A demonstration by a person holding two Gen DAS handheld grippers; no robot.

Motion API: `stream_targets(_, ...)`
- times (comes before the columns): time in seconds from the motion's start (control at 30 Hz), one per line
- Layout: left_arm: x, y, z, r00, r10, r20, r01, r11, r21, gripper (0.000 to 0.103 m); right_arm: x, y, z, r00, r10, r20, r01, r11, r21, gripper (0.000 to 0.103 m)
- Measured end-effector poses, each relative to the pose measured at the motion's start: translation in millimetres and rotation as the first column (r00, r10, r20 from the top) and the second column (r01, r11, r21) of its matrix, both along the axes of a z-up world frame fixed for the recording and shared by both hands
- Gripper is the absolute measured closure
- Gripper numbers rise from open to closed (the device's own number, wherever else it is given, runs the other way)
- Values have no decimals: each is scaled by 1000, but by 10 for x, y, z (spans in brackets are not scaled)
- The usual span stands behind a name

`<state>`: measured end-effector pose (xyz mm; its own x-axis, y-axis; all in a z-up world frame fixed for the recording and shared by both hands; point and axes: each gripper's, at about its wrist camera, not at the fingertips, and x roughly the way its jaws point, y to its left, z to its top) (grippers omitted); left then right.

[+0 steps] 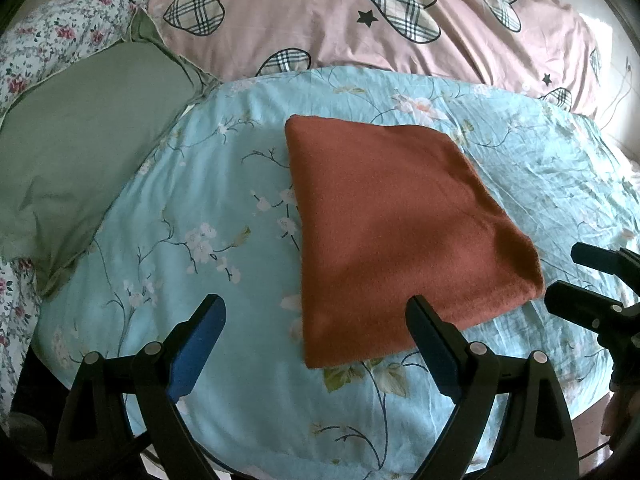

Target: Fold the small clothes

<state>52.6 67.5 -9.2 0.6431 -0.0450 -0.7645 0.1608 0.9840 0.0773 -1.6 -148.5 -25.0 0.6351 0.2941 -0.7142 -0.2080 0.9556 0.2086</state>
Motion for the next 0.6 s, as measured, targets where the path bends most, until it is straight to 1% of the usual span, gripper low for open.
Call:
stream_targets(0.3, 66, -50, -9, 1000, -15, -8, 15, 1000, 10, 10, 92, -65, 49, 1000, -1, 4, 1, 1000, -15, 1)
stream_targets(0.47, 120, -44, -1, 1000, -22, -10, 22, 1000, -9, 10, 165, -106, 29, 1000, -5, -5, 5, 1000, -15, 1)
stream_targets(0.6, 172, -51, 4, 1000, -13, -4, 13, 1000, -2, 10, 231, -134, -4, 1000, -8, -15, 8, 1000, -11, 1)
